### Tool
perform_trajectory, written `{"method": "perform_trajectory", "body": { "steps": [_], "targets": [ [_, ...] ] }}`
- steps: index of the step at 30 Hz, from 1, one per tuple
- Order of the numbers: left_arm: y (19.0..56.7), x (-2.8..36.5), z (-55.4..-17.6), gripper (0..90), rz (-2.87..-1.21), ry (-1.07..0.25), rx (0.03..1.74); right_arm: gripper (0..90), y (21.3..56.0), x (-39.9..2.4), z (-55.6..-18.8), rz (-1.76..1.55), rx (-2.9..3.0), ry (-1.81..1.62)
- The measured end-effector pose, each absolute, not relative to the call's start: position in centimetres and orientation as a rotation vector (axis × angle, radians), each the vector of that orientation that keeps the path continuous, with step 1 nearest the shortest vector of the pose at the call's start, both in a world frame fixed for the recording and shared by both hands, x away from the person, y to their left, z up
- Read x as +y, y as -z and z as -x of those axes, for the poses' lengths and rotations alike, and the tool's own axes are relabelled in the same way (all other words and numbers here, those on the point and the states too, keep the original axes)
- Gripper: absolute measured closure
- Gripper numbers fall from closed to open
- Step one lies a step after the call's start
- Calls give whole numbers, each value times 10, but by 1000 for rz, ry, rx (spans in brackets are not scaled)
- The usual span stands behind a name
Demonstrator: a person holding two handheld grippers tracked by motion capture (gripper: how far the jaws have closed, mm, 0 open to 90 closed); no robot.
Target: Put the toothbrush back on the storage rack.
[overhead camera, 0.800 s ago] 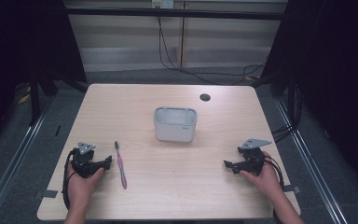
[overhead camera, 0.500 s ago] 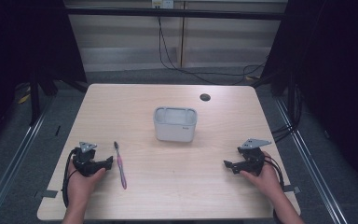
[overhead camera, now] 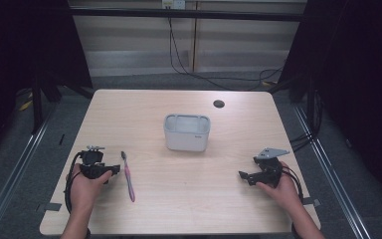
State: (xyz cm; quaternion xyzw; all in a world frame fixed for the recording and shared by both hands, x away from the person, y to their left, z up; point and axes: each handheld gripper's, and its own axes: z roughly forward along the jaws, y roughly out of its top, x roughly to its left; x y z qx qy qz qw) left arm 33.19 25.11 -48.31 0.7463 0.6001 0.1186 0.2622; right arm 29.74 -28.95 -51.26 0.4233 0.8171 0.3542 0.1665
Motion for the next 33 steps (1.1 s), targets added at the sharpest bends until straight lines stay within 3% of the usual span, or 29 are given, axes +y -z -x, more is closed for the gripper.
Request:
{"method": "perform_trajectory", "body": {
  "steps": [7, 20, 33],
  "targets": [
    [473, 241, -339, 406, -1988, -265, 1648, 131, 513, -289, -297, -1205, 2326, -1008],
    [469, 225, -346, 563, -1971, -100, 1755, 131, 513, -289, -297, -1205, 2326, -1008],
    [472, 217, -347, 621, -2006, -71, 1782, 131, 513, -289, -297, -1205, 2326, -1008]
  ]
}}
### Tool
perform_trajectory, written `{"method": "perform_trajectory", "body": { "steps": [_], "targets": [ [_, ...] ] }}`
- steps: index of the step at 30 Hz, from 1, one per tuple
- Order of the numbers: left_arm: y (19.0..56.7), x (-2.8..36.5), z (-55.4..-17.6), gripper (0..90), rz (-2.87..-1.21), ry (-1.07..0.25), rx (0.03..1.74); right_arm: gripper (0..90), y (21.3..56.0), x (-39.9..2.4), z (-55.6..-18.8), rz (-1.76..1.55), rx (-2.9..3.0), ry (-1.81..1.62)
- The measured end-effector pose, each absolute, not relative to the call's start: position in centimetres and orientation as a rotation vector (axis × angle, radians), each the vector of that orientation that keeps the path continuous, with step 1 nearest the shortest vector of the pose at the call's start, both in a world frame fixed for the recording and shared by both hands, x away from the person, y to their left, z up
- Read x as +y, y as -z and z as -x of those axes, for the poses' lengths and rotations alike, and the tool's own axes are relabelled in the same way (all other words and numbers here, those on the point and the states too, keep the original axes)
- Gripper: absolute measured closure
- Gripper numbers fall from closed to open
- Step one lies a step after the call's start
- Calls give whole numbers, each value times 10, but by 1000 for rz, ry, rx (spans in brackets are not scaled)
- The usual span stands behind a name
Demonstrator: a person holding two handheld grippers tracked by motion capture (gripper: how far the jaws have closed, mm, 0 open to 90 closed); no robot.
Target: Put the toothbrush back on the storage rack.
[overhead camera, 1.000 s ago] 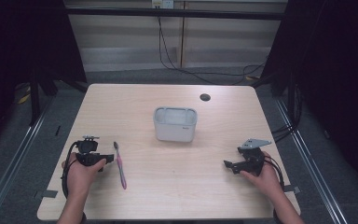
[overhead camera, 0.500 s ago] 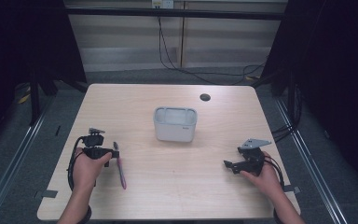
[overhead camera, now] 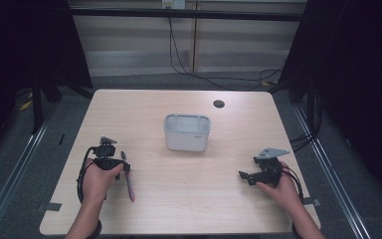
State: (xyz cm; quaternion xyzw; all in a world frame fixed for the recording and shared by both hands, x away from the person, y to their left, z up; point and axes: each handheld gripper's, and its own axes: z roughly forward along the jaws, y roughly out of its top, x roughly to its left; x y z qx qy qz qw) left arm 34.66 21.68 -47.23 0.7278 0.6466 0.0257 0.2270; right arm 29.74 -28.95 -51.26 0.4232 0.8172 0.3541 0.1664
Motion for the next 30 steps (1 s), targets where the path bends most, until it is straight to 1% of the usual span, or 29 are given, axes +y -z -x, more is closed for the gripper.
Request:
{"method": "perform_trajectory", "body": {
  "steps": [1, 2, 5, 7, 9, 12, 14, 18, 24, 30],
  "targets": [
    [472, 216, -347, 621, -2013, -69, 1784, 131, 513, -289, -297, -1205, 2326, -1008],
    [473, 216, -347, 641, -2013, -62, 1789, 131, 513, -289, -297, -1205, 2326, -1008],
    [472, 210, -346, 724, -2032, -65, 1816, 132, 513, -289, -297, -1206, 2326, -1008],
    [472, 209, -346, 729, -2047, -84, 1817, 131, 513, -289, -297, -1206, 2326, -1008],
    [471, 206, -346, 766, -2066, -96, 1837, 132, 513, -289, -297, -1206, 2326, -1008],
    [470, 202, -348, 784, -2102, -132, 1845, 131, 513, -289, -297, -1206, 2326, -1008],
    [470, 201, -348, 790, -2097, -131, 1858, 131, 513, -289, -297, -1206, 2327, -1008],
    [468, 201, -349, 800, -2118, -130, 1830, 131, 513, -289, -297, -1206, 2326, -1008],
    [459, 204, -349, 803, -2063, -116, 1774, 131, 513, -289, -297, -1206, 2326, -1008],
    [448, 205, -348, 803, -2021, -130, 1714, 131, 513, -290, -297, -1205, 2327, -1008]
  ]
}}
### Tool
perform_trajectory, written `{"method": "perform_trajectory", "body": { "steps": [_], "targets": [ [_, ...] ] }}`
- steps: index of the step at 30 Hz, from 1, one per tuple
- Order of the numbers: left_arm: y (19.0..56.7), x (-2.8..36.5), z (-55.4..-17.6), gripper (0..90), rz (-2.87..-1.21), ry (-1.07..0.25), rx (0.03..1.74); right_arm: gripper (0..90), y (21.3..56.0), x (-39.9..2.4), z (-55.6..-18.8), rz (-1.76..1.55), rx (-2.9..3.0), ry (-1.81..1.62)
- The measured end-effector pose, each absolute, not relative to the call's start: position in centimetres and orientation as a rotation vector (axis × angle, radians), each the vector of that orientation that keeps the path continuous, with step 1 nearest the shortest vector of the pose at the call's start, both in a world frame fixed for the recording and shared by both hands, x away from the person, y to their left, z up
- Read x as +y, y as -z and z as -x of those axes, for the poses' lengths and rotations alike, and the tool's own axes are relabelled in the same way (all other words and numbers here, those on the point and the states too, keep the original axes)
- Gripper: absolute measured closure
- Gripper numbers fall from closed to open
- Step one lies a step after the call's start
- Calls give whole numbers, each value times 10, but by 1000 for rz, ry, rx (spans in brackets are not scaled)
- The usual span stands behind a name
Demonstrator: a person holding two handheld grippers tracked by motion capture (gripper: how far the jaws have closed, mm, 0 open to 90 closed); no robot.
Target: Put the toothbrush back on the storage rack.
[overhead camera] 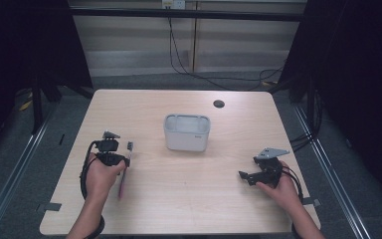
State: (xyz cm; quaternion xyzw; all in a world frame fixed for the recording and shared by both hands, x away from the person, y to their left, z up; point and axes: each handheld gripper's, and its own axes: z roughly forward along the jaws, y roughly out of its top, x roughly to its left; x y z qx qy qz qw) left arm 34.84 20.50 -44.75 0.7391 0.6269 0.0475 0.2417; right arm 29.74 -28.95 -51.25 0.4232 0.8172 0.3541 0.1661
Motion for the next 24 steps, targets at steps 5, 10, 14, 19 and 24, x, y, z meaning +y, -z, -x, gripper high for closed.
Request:
{"method": "perform_trajectory", "body": {
  "steps": [5, 10, 14, 19, 24],
  "targets": [
    [439, 207, -348, 803, -1986, -129, 1661, 131, 513, -290, -298, -1208, 2327, -1012],
    [431, 206, -349, 803, -1947, -149, 1628, 130, 513, -290, -298, -1207, 2327, -1013],
    [424, 207, -348, 803, -1898, -170, 1570, 130, 513, -290, -298, -1208, 2327, -1012],
    [418, 205, -348, 803, -1862, -187, 1519, 130, 513, -290, -298, -1208, 2327, -1012],
    [413, 202, -349, 803, -1838, -203, 1494, 130, 513, -290, -298, -1207, 2327, -1012]
  ]
}}
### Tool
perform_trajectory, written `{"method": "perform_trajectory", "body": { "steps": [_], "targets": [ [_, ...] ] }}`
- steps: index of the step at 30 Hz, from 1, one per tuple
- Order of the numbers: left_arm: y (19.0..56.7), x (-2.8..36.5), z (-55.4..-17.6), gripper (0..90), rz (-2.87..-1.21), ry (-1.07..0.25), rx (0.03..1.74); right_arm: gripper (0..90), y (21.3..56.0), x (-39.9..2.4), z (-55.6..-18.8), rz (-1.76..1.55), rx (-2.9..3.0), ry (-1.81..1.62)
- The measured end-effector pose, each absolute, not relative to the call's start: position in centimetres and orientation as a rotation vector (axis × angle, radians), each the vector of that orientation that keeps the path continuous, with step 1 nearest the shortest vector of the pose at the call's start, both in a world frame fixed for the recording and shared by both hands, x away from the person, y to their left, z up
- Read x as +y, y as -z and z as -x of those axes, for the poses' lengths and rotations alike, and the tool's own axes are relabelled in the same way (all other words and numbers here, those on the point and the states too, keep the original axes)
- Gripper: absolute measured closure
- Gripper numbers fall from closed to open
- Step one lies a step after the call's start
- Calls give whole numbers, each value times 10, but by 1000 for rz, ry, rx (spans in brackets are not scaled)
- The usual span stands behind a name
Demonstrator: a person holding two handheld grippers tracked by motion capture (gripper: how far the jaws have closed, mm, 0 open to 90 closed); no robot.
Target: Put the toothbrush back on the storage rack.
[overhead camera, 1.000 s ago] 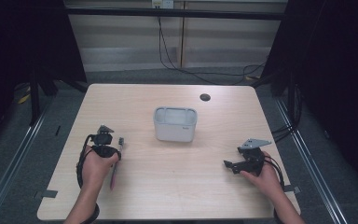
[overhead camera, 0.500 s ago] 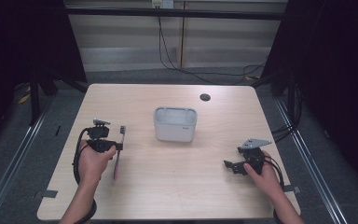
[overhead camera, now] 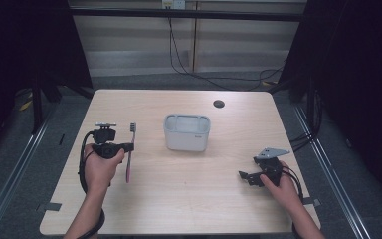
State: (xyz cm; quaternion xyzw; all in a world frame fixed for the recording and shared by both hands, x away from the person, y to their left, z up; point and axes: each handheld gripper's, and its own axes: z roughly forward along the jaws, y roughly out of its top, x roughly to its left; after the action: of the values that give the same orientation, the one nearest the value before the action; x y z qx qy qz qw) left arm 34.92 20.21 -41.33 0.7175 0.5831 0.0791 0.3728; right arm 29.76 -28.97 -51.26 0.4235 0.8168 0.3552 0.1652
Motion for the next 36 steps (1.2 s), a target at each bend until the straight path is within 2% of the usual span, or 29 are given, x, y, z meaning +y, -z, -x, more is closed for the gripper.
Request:
{"method": "perform_trajectory", "body": {
  "steps": [14, 36],
  "targets": [
    [412, 201, -353, 804, -1785, -303, 1441, 130, 513, -290, -298, -1208, 2327, -1012],
    [397, 186, -360, 804, -1734, -369, 1356, 130, 513, -290, -298, -1206, 2327, -1012]
  ]
}}
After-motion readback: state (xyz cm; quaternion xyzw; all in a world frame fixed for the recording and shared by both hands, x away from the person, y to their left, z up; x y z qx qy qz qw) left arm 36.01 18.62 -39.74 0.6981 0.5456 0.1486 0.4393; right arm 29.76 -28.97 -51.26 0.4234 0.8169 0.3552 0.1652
